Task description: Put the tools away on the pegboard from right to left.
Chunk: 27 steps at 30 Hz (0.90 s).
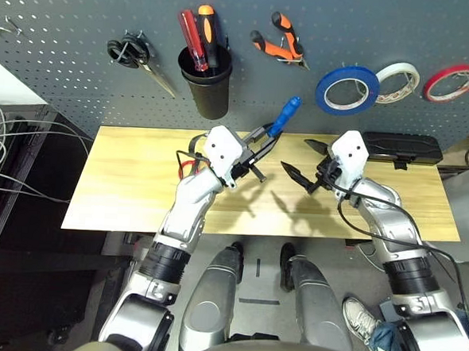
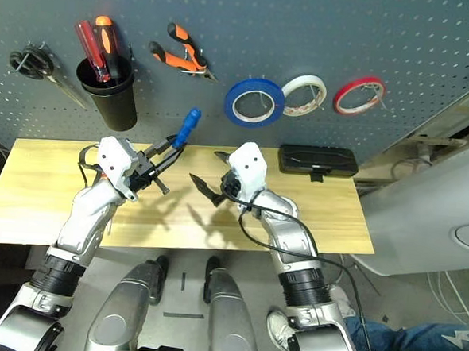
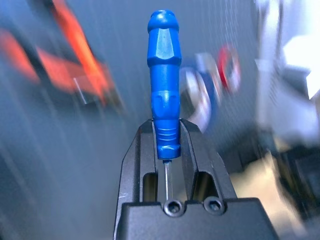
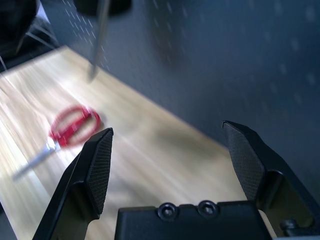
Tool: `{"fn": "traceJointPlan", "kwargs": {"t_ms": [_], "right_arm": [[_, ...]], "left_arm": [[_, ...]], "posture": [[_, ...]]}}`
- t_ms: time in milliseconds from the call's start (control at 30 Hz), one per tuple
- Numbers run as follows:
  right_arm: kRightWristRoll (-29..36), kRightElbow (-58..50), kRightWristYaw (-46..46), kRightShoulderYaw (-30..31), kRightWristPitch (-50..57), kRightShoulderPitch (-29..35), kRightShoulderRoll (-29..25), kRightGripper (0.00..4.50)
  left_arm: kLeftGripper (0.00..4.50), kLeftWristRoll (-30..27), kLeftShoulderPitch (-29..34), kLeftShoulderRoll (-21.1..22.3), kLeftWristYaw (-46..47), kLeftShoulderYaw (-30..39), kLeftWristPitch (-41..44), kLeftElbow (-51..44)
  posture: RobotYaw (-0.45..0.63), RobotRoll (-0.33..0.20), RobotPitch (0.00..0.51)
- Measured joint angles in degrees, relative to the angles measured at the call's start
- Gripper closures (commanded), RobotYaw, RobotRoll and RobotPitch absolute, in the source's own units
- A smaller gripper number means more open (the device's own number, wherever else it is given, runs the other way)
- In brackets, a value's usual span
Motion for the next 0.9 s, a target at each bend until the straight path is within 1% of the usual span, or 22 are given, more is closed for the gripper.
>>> {"fn": "traceJointPlan", "kwargs": {"t_ms": [100, 267, 367, 467, 600, 733, 900], "right_arm": [[0.20, -0.14, 0.42, 0.06, -0.20, -1.13, 0.50, 0.00], [0.35, -0.43, 0.68, 0.26, -0.20, -2.57, 1.82, 0.00], [0.65, -0.95, 0.69, 0.28, -0.19, -3.14, 2.30, 0.00], [0.72, -1.42, 0.65, 0.29, -0.09, -3.15, 2.70, 0.00], [0.75, -2.49, 0.64, 0.48, 0.05, -3.15, 3.34, 0.00], [0.75, -2.55, 0.58, 0.48, 0.48, -3.16, 3.33, 0.00], [0.57, -2.55, 0.46, 0.52, 0.68, -3.16, 3.23, 0.00]], "left_arm": [[3.97, -0.56, -5.24, -0.19, 2.80, 2.52, -1.89, -1.27], [3.97, -1.70, -12.80, -0.07, 8.64, 7.70, -2.38, -1.65], [3.97, -1.69, -15.19, 0.38, 10.93, 9.67, -3.13, -1.66], [3.97, -1.51, -15.56, 1.07, 12.46, 10.68, -3.64, -1.39], [3.97, 0.28, -15.96, 3.64, 15.08, 12.24, -3.17, -0.36], [3.97, 2.56, -14.01, 4.47, 19.36, 13.39, 1.52, -0.06], [3.97, 5.13, -11.82, 4.88, 22.88, 13.54, 4.82, 0.32]], "posture": [[0.15, 0.000, 0.272], [0.16, 0.000, 0.270], [0.16, 0.000, 0.269], [0.16, 0.000, 0.268], [0.15, 0.000, 0.270], [0.15, 0.000, 0.271], [0.16, 0.000, 0.272]]}}
